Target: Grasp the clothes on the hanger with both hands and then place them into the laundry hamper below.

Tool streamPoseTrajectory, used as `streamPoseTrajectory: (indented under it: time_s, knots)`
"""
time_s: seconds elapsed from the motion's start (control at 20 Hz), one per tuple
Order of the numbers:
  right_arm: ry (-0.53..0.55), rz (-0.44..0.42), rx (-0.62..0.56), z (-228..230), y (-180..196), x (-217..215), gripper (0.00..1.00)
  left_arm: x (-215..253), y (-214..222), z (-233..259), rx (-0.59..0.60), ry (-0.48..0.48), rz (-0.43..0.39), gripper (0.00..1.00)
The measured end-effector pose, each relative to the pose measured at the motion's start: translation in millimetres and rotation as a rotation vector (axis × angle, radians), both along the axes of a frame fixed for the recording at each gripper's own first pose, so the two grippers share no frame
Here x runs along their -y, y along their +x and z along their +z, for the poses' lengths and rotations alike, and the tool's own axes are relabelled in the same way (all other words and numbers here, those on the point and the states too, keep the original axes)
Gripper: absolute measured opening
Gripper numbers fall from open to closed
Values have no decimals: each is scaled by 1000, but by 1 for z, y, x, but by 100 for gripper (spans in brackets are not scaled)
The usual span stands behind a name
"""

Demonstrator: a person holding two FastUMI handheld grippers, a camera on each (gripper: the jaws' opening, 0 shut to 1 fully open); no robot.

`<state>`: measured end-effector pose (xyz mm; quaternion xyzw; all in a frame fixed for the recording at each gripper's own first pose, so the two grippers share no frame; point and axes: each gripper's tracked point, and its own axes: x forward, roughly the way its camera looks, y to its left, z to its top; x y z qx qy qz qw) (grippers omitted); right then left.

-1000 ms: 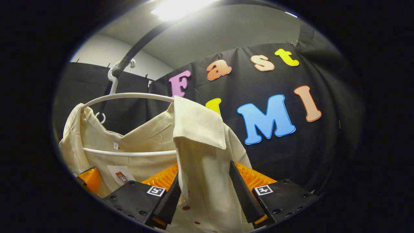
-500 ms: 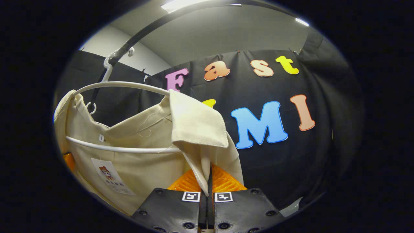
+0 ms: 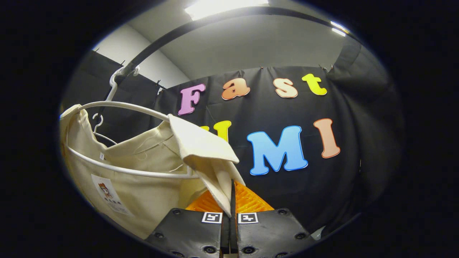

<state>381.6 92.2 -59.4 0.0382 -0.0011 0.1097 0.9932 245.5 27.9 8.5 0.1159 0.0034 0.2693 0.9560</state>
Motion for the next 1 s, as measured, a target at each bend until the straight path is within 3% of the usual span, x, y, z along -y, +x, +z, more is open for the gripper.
streamPoseTrajectory:
  time_s: [0.5,0.75,1.0]
  knots:
    - [42,-88,50,28,20,41,1,-19,-11,46,61,43,27,2]
    - [37,-76,23,21,41,37,2,-44,-8,69,81,83,39,2]
    - [52,-6,-80,-11,56,22,2,-68,-6,52,40,24,16,2]
